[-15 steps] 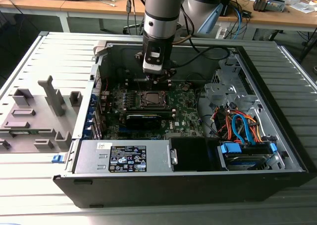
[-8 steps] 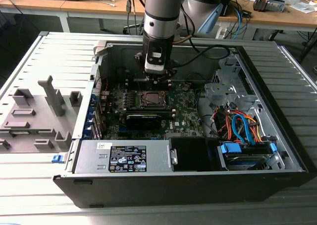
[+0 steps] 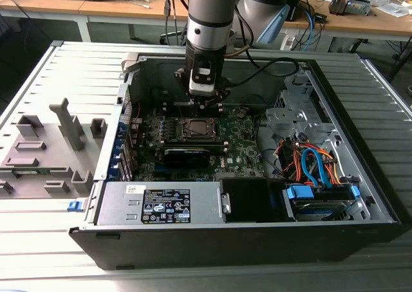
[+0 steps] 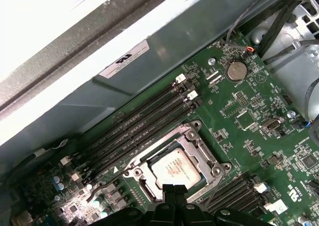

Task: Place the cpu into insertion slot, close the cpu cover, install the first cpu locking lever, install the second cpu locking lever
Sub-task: 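Install the first cpu locking lever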

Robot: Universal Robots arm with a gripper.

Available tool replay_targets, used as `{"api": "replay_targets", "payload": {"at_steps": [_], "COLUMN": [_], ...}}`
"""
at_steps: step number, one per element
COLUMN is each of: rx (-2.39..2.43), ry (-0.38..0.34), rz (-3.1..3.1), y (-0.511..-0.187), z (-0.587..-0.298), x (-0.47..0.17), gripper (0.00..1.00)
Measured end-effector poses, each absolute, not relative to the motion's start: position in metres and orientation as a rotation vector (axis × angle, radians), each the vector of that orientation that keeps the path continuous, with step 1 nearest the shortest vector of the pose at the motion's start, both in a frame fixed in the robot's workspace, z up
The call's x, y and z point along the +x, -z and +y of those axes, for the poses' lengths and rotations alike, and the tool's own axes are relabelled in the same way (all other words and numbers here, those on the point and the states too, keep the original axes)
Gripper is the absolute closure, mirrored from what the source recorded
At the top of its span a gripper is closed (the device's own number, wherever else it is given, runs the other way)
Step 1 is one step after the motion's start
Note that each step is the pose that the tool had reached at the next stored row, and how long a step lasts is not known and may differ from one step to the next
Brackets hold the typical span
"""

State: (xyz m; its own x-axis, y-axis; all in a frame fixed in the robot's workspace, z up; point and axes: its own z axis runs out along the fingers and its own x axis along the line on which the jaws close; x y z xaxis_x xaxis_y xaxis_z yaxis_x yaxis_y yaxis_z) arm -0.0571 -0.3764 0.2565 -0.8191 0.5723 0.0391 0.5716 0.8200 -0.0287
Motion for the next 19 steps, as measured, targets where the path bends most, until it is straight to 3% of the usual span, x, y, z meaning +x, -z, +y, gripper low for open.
{"api": "replay_targets", "payload": {"at_steps": [19], "rx": [-0.858], "ry": [-0.026], "rz": [-2.975], "y": [-0.2565], "z": [-0.3764], "x": [-0.0571], "gripper": [0.89]}}
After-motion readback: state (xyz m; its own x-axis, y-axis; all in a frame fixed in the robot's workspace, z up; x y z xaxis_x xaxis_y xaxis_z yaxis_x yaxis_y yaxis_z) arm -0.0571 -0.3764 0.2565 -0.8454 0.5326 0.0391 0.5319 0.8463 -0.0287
